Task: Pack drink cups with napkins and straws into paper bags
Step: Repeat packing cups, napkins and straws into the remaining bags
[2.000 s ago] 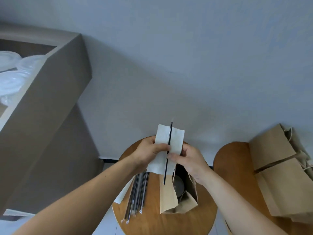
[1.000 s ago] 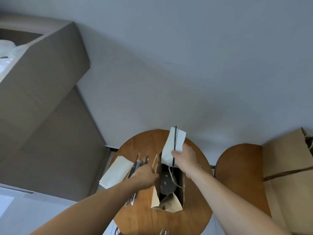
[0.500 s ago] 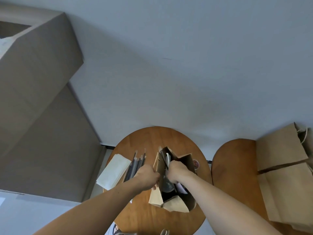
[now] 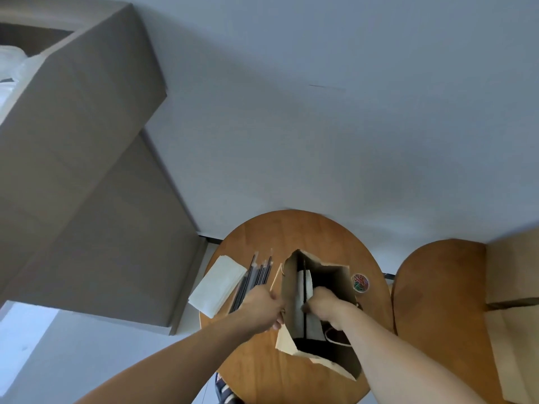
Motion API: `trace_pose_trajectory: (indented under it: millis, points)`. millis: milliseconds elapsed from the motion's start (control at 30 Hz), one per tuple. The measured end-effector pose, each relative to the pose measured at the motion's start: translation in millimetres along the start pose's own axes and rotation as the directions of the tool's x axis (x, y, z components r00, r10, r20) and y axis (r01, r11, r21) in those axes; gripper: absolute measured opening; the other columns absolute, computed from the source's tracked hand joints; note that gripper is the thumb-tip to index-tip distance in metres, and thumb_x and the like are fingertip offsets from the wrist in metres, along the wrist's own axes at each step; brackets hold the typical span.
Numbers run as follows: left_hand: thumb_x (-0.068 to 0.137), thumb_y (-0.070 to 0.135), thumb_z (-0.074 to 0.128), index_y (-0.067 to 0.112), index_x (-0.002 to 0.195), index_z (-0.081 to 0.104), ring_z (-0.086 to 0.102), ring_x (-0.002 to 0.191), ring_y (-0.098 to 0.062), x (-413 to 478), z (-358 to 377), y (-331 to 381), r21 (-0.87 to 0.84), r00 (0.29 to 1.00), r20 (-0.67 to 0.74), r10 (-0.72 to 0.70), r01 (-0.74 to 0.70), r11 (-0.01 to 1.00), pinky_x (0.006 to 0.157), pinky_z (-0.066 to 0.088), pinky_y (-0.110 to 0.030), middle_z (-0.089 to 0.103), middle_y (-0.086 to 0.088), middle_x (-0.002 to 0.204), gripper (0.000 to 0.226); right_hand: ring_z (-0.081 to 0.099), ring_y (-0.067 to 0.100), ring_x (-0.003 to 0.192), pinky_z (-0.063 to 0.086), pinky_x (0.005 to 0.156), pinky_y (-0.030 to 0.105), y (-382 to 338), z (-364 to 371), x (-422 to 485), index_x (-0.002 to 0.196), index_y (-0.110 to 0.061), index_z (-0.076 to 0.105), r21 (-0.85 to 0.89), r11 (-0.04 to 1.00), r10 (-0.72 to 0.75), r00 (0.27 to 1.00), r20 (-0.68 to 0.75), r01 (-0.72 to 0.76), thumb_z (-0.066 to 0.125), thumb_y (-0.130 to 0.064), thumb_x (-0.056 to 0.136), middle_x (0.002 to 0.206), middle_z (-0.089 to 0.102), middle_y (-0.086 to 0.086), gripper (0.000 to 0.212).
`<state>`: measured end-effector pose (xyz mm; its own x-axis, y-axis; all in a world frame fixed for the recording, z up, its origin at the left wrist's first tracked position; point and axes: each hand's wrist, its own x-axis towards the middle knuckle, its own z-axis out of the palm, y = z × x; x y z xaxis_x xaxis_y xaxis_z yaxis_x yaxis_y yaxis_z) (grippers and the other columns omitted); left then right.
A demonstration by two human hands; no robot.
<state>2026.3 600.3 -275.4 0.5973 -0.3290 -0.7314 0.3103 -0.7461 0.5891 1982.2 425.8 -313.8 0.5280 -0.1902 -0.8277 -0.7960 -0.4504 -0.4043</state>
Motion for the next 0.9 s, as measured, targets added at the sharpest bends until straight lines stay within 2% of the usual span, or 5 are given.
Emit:
trace_pose_trajectory:
  millis: [133,367,633,767,900]
  points:
    - [0.097,0.02,0.049,0.008,0.078,0.069,0.067,0.054,-0.008,-6,0,0,0.001,1.0,-0.02,0.015,-0.015,1.0,0.053,0.053,-0.018,0.073,-0.004,0.066,0.03,0.062,0.022,0.098,0.052,0.094,0.041,-3,14,10,0.108,-0.017,0.061,0.13,0.991,0.019,1.0,-0.008,-0.018,0.061,-0.016,0.093,0.107,0.066,0.006,0.015]
    - [0.1,0.023,0.046,0.014,0.083,0.064,0.069,0.055,-0.005,-9,-2,4,0.061,0.996,-0.088,0.016,-0.011,0.998,0.052,0.051,-0.014,0.069,0.006,0.058,0.026,0.055,0.012,0.069,0.039,0.056,0.023,5,20,27,0.084,-0.019,0.057,-0.146,0.988,0.033,0.99,-0.135,-0.053,0.05,-0.015,0.097,0.085,0.061,0.002,0.016]
    - [0.097,0.022,0.049,0.013,0.077,0.063,0.068,0.055,-0.006,-9,-1,0,0.125,0.992,-0.128,0.018,-0.002,0.992,0.062,0.058,-0.019,0.067,0.006,0.054,0.025,0.06,0.018,0.08,0.04,0.066,0.026,14,28,25,0.101,-0.017,0.055,-0.284,0.958,-0.065,0.952,-0.3,-0.025,0.053,-0.019,0.097,0.09,0.06,-0.001,0.004]
    - [0.096,0.021,0.049,0.013,0.079,0.063,0.067,0.052,-0.004,-10,-1,2,0.138,0.993,-0.111,0.028,-0.012,0.99,0.057,0.055,-0.017,0.066,0.008,0.052,0.023,0.057,0.029,0.116,0.047,0.086,0.034,15,25,16,0.134,-0.009,0.041,-0.295,0.955,-0.074,0.931,-0.356,-0.037,0.056,-0.021,0.097,0.131,0.051,0.012,0.041]
    - [0.095,0.023,0.05,0.012,0.08,0.065,0.064,0.048,-0.003,-7,1,4,0.166,0.994,-0.102,0.049,-0.031,0.986,0.052,0.051,-0.017,0.065,0.008,0.051,0.024,0.048,0.032,0.126,0.044,0.101,0.036,14,21,5,0.139,-0.008,0.037,-0.4,0.914,-0.084,0.936,-0.341,-0.064,0.06,-0.02,0.093,0.138,0.045,0.015,0.053]
